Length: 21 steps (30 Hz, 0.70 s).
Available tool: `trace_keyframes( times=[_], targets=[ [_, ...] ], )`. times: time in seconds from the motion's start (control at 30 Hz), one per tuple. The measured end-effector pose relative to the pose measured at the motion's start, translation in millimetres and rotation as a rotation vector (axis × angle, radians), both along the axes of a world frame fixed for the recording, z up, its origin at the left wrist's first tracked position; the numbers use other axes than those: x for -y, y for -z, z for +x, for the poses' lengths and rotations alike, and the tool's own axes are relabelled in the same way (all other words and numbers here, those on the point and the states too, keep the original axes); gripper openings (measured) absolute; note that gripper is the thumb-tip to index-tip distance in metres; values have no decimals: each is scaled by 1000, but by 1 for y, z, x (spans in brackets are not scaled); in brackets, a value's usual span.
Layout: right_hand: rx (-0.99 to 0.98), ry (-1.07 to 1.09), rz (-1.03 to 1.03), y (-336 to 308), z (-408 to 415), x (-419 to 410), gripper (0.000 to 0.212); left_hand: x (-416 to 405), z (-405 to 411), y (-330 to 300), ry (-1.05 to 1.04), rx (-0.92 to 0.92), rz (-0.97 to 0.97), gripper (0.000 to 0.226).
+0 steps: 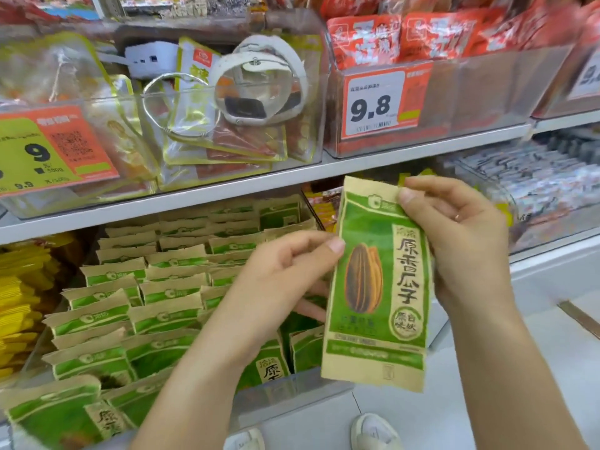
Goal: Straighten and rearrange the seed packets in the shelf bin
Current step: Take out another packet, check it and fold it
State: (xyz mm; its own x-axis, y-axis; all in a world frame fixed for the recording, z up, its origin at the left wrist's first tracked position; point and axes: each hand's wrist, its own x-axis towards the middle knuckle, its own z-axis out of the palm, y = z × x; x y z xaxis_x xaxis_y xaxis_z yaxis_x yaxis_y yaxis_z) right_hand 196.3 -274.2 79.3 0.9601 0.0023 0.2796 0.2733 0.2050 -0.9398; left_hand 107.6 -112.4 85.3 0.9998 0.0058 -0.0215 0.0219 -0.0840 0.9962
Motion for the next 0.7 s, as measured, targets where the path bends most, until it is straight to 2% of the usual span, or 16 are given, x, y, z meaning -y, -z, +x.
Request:
trace_keyframes(
  times=[0.1,0.2,0.27,0.4,0.5,0.57,0.67,0.7],
  targets=[
    [-60,-24,26,7,-5,-9,13,-3,-6,9,-27,-8,42,44],
    [-112,-86,21,5,-7,-16,14,-6,-14,14,-126,49,4,40],
    [-183,-213,-17,3,-9,-17,16,-7,-17,18,-193,68,-59,36],
    [-288,-568,-132,5,-10,-14,31,-10,-19,23,-298,110,-101,36],
    [-305,-662,-81,6,-11,-17,29,-13,-19,24,-417,127,-150,42],
    [-300,-644,-51,6,-13,-24,37,-16,-19,26,-537,174,-86,34],
    [-248,-572,-58,2,-20,-39,38,-22,-20,28,-596,236,207,14],
    [-230,-542,-57,2,-22,-43,38,-22,-21,28,-588,235,271,14]
  ],
)
